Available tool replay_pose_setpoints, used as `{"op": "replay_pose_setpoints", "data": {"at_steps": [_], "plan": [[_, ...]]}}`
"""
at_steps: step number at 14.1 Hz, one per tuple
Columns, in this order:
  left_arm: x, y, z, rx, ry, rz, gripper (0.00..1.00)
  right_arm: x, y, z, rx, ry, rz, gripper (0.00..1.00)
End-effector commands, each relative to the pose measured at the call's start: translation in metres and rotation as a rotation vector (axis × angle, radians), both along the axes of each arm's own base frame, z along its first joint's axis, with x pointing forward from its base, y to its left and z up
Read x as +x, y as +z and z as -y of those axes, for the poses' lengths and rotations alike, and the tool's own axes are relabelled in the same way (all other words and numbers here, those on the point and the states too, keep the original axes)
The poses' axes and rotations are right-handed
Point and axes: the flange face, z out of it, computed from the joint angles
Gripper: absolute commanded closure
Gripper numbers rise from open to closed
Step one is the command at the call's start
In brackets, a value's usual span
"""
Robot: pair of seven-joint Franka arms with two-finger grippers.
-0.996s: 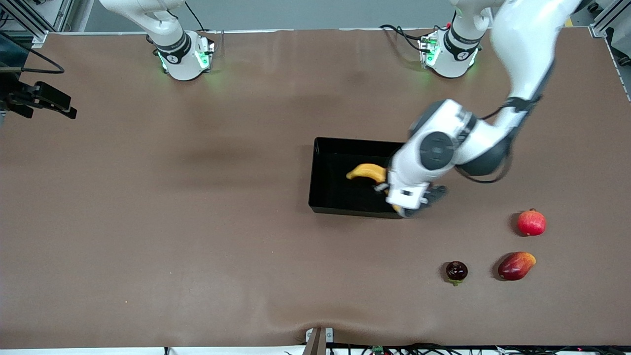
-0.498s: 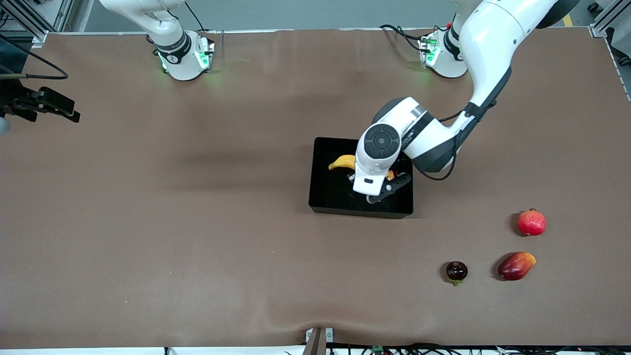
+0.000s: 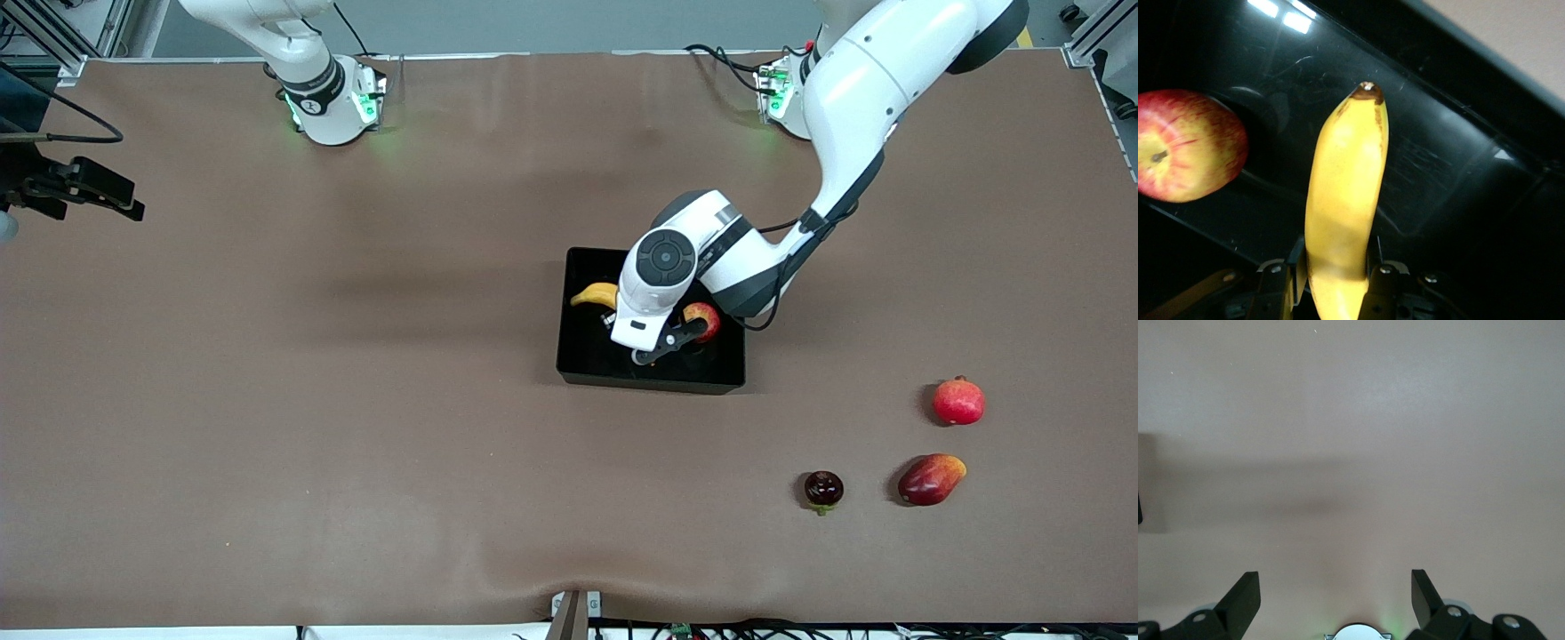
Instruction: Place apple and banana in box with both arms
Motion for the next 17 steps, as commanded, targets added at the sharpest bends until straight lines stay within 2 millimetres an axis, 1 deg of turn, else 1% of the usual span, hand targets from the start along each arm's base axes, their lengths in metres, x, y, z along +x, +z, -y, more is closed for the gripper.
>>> {"op": "replay_pose_setpoints", "data": {"at_steps": [1, 2, 3, 4, 5, 6, 8, 9, 10, 11, 13, 14, 16, 17], "plan": [[0.001, -0.021, 0.005, -0.018, 0.003, 0.022, 1.00, 0.000, 0.003, 0.001, 0.003, -0.017, 0.007, 0.00], [0.001, -0.026, 0.006, -0.030, 0.004, 0.020, 1.00, 0.000, 0.003, 0.000, 0.003, -0.015, 0.007, 0.00], [0.002, -0.028, 0.007, -0.039, 0.004, 0.023, 0.85, 0.000, 0.003, 0.000, 0.003, -0.015, 0.007, 0.00], [0.003, -0.028, 0.006, -0.041, 0.004, 0.026, 0.48, -0.001, 0.003, 0.000, 0.003, -0.015, 0.006, 0.00], [0.005, -0.023, 0.005, -0.041, 0.006, 0.033, 0.00, -0.001, 0.003, 0.000, 0.003, -0.015, 0.006, 0.00], [0.012, -0.017, 0.001, -0.045, 0.015, 0.043, 0.00, -0.001, 0.004, 0.001, 0.003, -0.017, 0.004, 0.00], [0.026, 0.010, -0.009, -0.046, 0.033, 0.086, 0.00, -0.001, 0.004, 0.001, 0.003, -0.015, 0.004, 0.00], [0.040, 0.030, -0.023, -0.039, 0.057, 0.111, 0.00, -0.002, 0.005, 0.001, 0.003, -0.015, 0.004, 0.00], [0.050, 0.049, -0.036, -0.012, 0.076, 0.116, 0.00, -0.002, 0.005, 0.001, 0.003, -0.014, 0.004, 0.00], [0.064, 0.078, -0.053, 0.010, 0.103, 0.134, 0.00, -0.002, 0.005, 0.001, 0.003, -0.014, 0.004, 0.00], [0.078, 0.138, -0.083, 0.042, 0.123, 0.186, 0.00, -0.002, 0.006, 0.001, 0.003, -0.014, 0.007, 0.00], [0.082, 0.163, -0.101, 0.056, 0.114, 0.211, 0.00, -0.002, 0.006, 0.001, 0.003, -0.014, 0.008, 0.00], [0.083, 0.209, -0.134, 0.085, 0.068, 0.231, 0.00, -0.002, 0.005, 0.001, 0.003, -0.014, 0.006, 0.00], [0.086, 0.227, -0.156, 0.092, 0.043, 0.222, 0.00, -0.002, 0.004, 0.001, 0.003, -0.014, 0.004, 0.00]]}}
